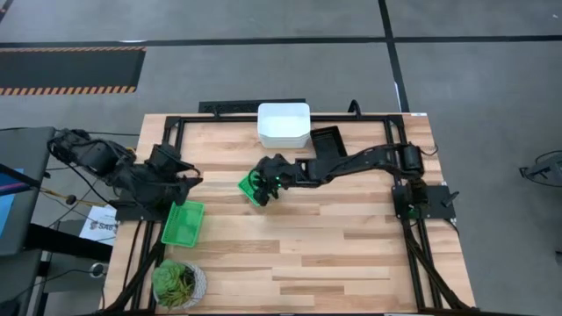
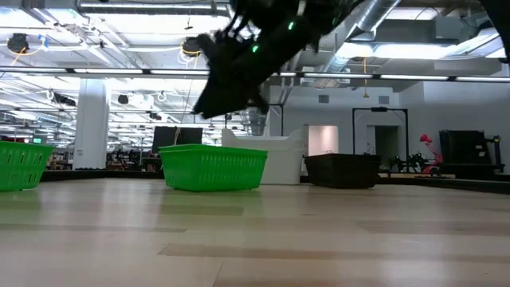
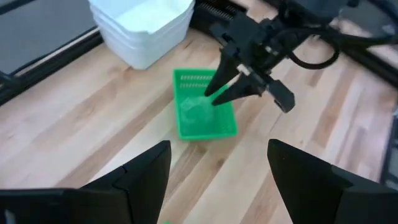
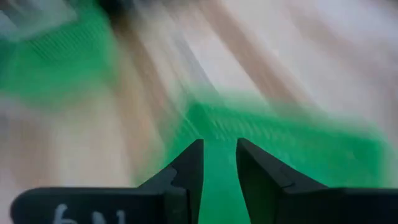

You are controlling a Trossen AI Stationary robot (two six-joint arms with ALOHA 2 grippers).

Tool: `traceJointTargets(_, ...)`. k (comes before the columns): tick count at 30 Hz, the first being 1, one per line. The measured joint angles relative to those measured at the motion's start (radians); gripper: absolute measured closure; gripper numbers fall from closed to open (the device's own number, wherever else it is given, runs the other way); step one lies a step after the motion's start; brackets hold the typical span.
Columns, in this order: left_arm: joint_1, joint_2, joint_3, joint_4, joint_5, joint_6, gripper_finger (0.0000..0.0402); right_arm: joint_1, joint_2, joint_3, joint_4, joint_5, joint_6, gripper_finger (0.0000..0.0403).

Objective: Stack baskets by color
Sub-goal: Stack the bottom right green bin into the top green bin, then stack the bottom green bin into the top green bin

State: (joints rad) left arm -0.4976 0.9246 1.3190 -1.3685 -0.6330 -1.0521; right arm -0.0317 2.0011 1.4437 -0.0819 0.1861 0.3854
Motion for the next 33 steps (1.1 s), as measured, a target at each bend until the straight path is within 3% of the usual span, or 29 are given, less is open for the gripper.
traceJointTargets(9,-0.001,0.081,0.000,-0.047,0.080,-0.019,0.0145,-0.058,0.084,0.021,-0.197,0.000,0.065,0.0302)
traceJointTargets(17,-0.006,0.126,0.000,-0.151,0.181,-0.135,0.0145,-0.074,0.040,0.026,-0.357,0.205,0.086,0.0305)
traceJointTargets(23,-0.032,0.167,-0.002,-0.203,0.257,-0.189,0.0145,-0.082,0.035,0.023,-0.402,0.242,0.082,0.0305)
traceJointTargets(27,-0.049,0.167,-0.065,-0.203,0.332,-0.206,0.0145,-0.079,0.010,0.024,-0.416,0.276,0.085,0.0305)
traceJointTargets(33,-0.048,0.161,-0.260,-0.200,0.402,-0.224,0.0145,-0.027,-0.066,0.023,-0.444,0.277,0.084,0.0305)
